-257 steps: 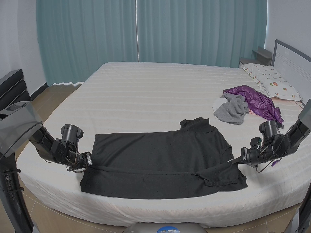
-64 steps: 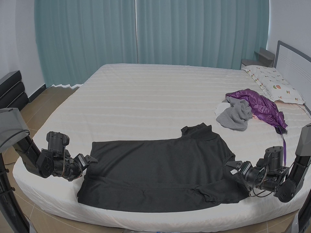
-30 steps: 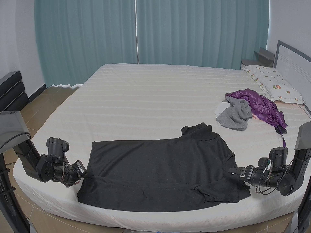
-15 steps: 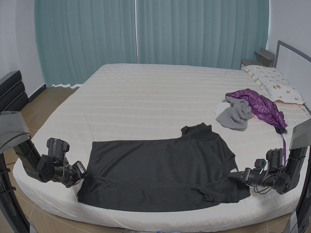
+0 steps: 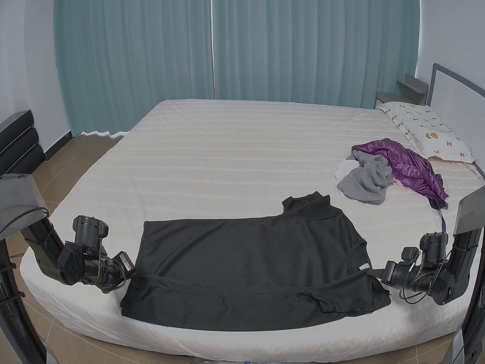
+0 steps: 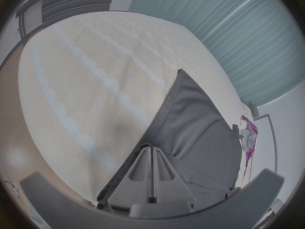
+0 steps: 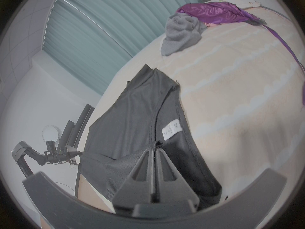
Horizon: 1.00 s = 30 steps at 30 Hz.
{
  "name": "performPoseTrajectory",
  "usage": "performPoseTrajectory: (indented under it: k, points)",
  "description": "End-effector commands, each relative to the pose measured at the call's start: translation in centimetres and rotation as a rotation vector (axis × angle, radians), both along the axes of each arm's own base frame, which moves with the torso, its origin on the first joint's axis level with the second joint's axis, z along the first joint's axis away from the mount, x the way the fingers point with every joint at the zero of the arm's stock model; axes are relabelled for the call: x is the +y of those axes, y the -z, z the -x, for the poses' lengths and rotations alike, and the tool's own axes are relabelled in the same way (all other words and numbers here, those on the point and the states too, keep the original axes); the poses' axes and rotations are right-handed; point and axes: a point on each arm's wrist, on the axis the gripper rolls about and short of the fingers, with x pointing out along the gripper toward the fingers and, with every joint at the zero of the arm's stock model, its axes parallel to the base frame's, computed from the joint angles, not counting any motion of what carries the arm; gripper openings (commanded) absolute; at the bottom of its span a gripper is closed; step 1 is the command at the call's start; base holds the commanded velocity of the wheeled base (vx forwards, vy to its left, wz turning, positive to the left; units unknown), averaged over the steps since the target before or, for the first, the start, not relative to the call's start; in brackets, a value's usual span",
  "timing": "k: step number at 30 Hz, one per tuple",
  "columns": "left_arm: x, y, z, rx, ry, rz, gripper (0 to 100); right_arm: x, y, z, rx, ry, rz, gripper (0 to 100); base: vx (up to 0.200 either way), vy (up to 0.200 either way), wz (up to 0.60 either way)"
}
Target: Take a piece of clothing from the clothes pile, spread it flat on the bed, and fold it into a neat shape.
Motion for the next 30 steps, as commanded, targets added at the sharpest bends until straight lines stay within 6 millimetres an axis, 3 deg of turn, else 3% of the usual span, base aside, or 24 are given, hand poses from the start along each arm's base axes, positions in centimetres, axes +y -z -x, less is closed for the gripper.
performPoseTrajectory:
  k: [1,30]
  points:
    - [0.01,-0.03,-0.05,-0.003,-0.003,-0.006,0,-0.17,-0.17,-0.01,-0.012,0.014,-0.008,0,0.0,0.0,0.0]
    - [0.51,0.5,-0.41,0.008,-0.02,-0.012,0,-0.21,-0.15,-0.55,-0.031,0.032,-0.023,0,0.0,0.0,0.0]
